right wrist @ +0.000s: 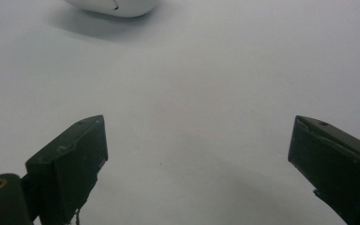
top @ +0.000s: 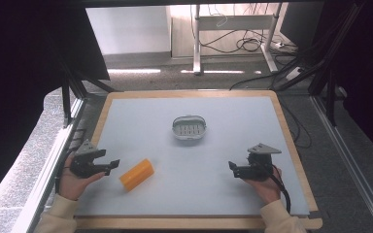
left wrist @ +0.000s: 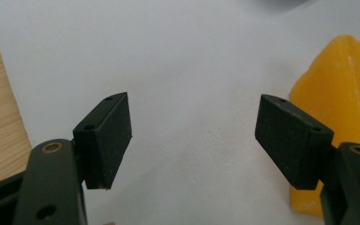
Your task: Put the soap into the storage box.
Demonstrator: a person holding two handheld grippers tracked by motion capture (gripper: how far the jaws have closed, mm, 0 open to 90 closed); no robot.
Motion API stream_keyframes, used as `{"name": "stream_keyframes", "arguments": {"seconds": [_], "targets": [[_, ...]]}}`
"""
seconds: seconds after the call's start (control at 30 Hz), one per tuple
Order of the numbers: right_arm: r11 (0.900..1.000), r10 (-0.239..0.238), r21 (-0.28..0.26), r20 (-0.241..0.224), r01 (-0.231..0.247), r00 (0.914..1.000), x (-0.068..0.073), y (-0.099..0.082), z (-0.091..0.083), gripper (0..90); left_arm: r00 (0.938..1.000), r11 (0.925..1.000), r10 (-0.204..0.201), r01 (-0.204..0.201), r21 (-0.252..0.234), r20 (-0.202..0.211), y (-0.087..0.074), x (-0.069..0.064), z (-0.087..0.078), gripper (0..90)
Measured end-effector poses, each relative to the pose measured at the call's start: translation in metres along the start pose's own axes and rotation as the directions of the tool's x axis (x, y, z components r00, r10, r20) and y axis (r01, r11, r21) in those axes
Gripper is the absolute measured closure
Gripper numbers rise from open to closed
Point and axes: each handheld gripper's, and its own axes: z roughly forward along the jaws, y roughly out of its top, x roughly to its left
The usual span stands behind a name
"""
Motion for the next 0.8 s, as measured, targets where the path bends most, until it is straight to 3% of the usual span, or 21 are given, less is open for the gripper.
{"name": "stream_keyframes", "arguments": {"seconds": [0.3,0.53,0.8], "targets": [[0.9979,0.016,-0.062,-0.029,-0.018,0.9994,-0.008,-0.002,-0.016,8.9,0.9995,0.9999,-0.006,0.005,-0.012,-0.03,0.005,-0.006,-0.009,28.5],[0.9968,0.005,-0.079,-0.029,-0.007,0.9996,-0.004,-0.001,-0.022,10.7,1.0,0.9999,0.007,-0.007,-0.015,-0.001,0.005,-0.011,-0.018,29.2],[0.9978,-0.02,-0.063,-0.026,0.018,0.9995,-0.001,-0.002,-0.019,11.7,0.9994,0.9998,0.017,-0.017,-0.005,0.029,0.006,-0.01,-0.02,29.6]]}}
